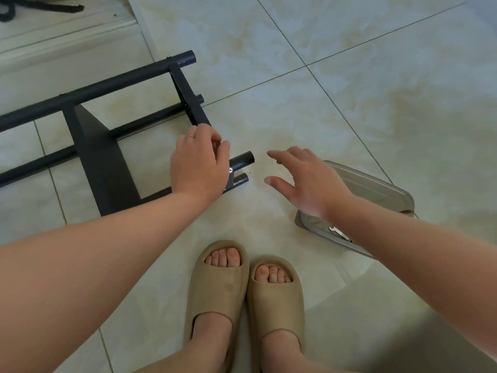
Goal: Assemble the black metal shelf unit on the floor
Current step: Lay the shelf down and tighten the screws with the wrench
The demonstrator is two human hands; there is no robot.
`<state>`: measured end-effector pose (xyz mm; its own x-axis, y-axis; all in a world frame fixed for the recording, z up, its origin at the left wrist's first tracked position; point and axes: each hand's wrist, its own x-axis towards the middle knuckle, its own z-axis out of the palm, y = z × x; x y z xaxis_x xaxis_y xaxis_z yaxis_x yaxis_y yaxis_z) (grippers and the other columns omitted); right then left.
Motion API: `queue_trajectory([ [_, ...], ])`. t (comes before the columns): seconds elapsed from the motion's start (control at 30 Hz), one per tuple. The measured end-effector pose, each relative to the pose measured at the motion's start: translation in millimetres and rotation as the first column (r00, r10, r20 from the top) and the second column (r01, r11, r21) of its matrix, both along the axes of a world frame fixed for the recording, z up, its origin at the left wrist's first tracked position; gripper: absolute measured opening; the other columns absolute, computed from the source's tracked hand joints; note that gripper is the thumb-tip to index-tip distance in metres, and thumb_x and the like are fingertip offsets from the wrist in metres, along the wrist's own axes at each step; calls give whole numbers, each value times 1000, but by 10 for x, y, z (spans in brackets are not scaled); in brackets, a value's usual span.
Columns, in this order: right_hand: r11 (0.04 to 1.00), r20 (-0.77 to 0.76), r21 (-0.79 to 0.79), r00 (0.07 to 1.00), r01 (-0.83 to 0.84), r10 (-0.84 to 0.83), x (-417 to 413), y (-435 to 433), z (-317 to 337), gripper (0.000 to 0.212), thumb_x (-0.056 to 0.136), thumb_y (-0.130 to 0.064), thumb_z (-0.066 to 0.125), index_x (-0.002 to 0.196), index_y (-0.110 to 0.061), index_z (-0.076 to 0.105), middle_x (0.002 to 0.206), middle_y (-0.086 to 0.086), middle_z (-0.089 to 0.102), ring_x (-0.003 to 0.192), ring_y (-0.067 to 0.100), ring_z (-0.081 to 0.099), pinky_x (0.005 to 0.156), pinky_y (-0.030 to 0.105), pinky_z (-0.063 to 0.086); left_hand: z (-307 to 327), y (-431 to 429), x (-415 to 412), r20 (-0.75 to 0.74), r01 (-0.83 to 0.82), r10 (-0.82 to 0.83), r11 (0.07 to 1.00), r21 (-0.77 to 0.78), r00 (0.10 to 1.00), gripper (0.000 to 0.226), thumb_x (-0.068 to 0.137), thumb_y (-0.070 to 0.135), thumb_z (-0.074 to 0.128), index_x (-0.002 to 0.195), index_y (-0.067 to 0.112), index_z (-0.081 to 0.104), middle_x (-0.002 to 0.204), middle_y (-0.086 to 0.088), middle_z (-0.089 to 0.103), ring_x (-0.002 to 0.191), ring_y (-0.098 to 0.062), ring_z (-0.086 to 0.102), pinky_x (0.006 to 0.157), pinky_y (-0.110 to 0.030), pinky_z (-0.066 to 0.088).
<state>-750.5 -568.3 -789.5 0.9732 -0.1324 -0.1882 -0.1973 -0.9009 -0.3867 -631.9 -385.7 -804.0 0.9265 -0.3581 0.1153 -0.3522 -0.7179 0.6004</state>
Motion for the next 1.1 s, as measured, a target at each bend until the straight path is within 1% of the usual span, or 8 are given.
queue_trajectory([
  [0.1,993,-24,-32,994,110,-111,-398,-313,9,48,101,-42,55,142,-19,55,130,3,58,122,27,50,98,40,44,71,-232,-275,31,271,-270,961,-51,962,11,97,26,51,95,16,55,95,1,54,86,-23,51,72,-39,45],
  [0.2,969,-17,-44,969,244,-245,-793,-600,-60,37,100,-35,58,132,-17,62,121,2,63,117,25,56,90,37,47,-14,-469,-561,-180,447,-449,893,-49,875,10,99,28,50,100,20,56,94,7,55,81,-14,53,71,-35,47],
  [0.4,943,-263,-61,906,328,-332,-1176,-952,-479,29,99,-28,58,125,-16,63,115,3,66,110,27,60,88,42,51,-327,-810,-898,-690,477,-354,879,-14,632,46,101,41,50,141,21,38,97,7,57,83,-7,55,64,-24,39],
  [0.53,945,-537,-122,781,303,-319,-1155,-1060,-793,26,97,-24,56,122,-17,62,119,8,66,108,31,62,89,41,54,-475,-936,-931,-741,481,-323,877,0,589,42,102,39,47,139,20,41,98,4,61,88,-18,64,70,-32,47],
  [0.63,969,-677,-182,693,167,-246,-1097,-1097,-959,7,95,-21,57,100,-16,58,113,10,66,92,31,62,75,35,51,-540,-1018,-934,-745,444,-299,896,-3,596,27,102,34,47,124,19,48,95,0,66,85,-22,66,77,-40,53],
  [0.77,969,-704,-243,678,51,-213,-1073,-1126,-1022,12,94,-17,55,103,-15,61,111,11,63,93,33,64,70,34,46,-588,-1052,-941,-732,411,-286,911,-9,618,6,101,33,49,96,30,45,92,-1,67,84,-23,67,76,-40,52],
  [0.87,962,-708,-274,678,-5,-198,-1085,-1139,-1065,21,97,-13,52,114,-10,63,114,13,62,103,36,66,70,36,46,-588,-1061,-953,-742,404,-277,915,-9,611,8,101,35,48,100,27,46,94,-2,67,85,-23,67,79,-40,53],
  [1.1,966,-674,-258,716,0,-180,-1147,-1151,-1080,18,97,-15,53,111,-10,63,112,15,62,98,36,66,68,36,47,-549,-1067,-952,-762,395,-257,919,-2,595,13,101,36,49,107,25,48,95,-1,68,87,-23,67,66,-34,46],
])
